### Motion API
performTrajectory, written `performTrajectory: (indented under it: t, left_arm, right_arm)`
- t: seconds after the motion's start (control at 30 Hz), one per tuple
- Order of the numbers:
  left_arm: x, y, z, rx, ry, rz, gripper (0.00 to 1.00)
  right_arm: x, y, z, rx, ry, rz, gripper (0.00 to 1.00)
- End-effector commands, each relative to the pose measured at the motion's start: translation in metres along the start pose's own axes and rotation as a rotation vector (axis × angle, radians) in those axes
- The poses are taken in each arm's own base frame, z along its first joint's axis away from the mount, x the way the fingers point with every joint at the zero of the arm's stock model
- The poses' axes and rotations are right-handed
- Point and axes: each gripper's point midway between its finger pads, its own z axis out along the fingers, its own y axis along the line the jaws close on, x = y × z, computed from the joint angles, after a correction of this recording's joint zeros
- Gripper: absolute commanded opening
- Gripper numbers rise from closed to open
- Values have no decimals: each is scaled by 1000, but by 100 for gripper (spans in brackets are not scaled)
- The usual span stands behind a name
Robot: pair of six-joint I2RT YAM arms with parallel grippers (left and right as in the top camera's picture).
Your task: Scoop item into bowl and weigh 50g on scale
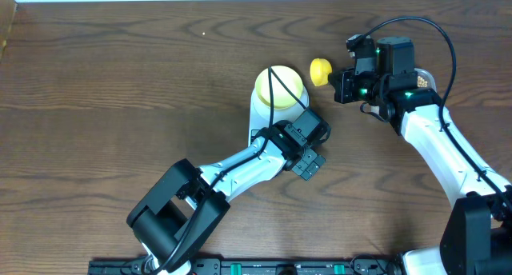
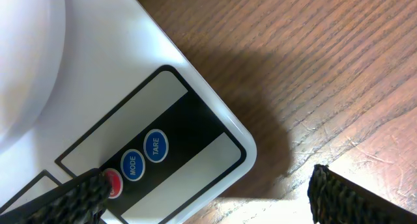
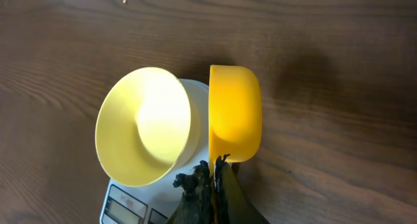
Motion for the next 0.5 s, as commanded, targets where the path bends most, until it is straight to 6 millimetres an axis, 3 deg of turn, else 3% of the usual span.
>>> performTrajectory:
  t: [0.0,0.47]
  left_arm:
    - [13,-2,11,2,45,12,99]
    - [16,-6,15,13,56,34,99]
  right_arm:
    - [-7,-1,-2,4,-14,-18,1]
    - [-7,-4,-3,7,-15,-24,1]
